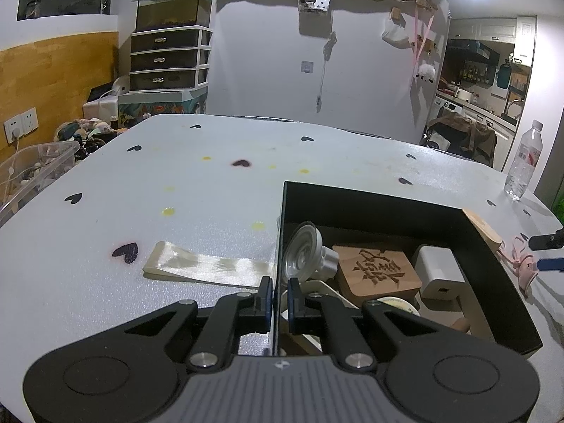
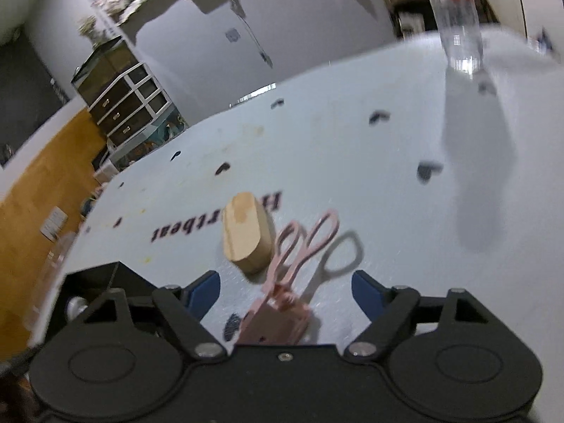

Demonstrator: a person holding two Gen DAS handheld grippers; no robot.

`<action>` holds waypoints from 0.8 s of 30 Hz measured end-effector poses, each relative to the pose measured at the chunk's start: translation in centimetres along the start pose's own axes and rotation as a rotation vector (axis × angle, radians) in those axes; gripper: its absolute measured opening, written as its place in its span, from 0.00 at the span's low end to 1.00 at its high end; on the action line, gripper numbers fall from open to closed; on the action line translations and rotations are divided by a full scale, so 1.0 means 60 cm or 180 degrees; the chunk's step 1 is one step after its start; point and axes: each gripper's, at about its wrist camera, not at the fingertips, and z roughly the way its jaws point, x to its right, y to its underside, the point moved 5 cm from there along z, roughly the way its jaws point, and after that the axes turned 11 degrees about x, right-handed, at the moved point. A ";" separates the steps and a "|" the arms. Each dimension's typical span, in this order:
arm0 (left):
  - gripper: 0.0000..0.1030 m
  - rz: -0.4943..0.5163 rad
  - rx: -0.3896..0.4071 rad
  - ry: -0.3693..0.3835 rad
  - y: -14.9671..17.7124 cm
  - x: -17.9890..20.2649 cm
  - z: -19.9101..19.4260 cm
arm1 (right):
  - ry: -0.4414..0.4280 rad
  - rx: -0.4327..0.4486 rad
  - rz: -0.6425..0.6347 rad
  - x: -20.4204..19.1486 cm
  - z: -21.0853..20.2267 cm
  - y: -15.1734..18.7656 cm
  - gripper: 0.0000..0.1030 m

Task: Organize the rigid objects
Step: 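Grasp the pink scissors with the right gripper and lift them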

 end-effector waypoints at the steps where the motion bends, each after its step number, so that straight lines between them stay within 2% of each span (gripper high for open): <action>1: 0.07 0.0003 0.0001 0.0002 0.000 0.000 0.000 | -0.0034 -0.0037 0.0050 -0.002 0.003 0.003 0.79; 4: 0.07 0.0000 0.0001 0.0001 0.000 0.000 0.000 | -0.0033 -0.0093 -0.0037 -0.014 0.013 0.011 0.75; 8: 0.07 -0.0001 0.0000 -0.0001 0.000 0.000 0.000 | 0.0031 -0.0117 -0.0361 -0.032 0.031 0.019 0.66; 9: 0.07 -0.0002 -0.0001 0.0001 0.000 0.000 0.000 | 0.0064 -0.0111 -0.0477 -0.037 0.033 0.021 0.62; 12: 0.07 -0.0001 -0.0001 0.0006 0.002 0.001 0.001 | 0.0142 -0.0104 -0.0736 -0.046 0.037 0.027 0.37; 18: 0.07 -0.0008 0.0000 0.0008 0.003 0.001 0.002 | 0.0121 -0.0031 -0.1011 -0.051 0.022 0.032 0.33; 24: 0.07 -0.0008 -0.0001 0.0009 0.003 0.001 0.003 | 0.0110 0.0083 -0.1003 -0.044 -0.008 0.028 0.26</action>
